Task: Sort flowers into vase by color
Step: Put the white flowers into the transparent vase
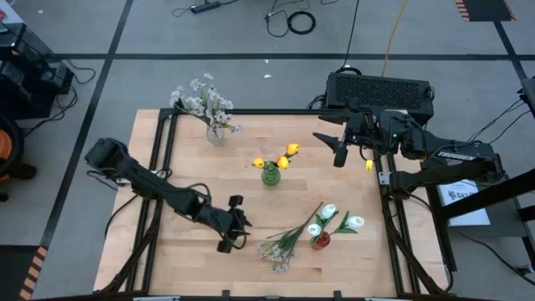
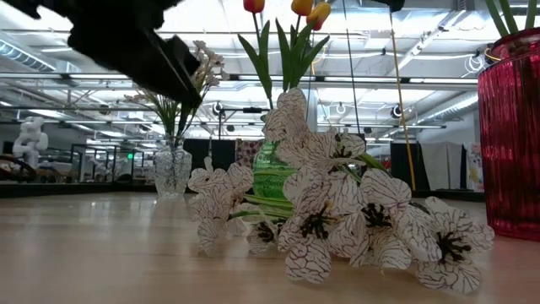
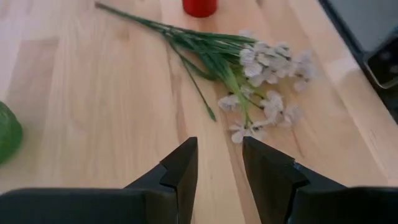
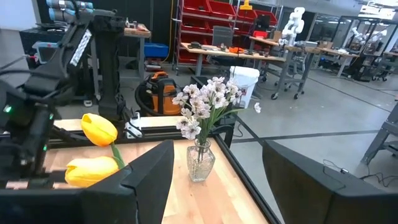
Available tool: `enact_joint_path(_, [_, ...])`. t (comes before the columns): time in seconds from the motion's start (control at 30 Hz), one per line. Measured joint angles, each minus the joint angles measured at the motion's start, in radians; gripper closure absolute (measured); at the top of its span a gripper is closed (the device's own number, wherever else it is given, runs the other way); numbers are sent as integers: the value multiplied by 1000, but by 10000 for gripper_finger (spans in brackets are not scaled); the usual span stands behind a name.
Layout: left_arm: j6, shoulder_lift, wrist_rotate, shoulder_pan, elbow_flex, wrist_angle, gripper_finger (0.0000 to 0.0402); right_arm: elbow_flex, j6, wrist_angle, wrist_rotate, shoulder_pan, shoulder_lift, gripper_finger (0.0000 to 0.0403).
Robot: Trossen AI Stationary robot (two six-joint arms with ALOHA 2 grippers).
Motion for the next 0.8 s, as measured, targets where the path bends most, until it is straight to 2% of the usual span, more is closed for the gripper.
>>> enact_joint_path(0.17, [-74, 92, -28, 0, 0, 116, 268, 0, 1, -12, 0, 0, 0, 165])
enact_joint_path(0.47, [-245, 207, -3, -7, 0, 314, 261, 0, 87, -80, -10, 0, 0, 165])
enact_joint_path(0.8, [-302, 316, -9, -40, 0, 476, 185, 0, 110, -113, -10, 40, 0, 165])
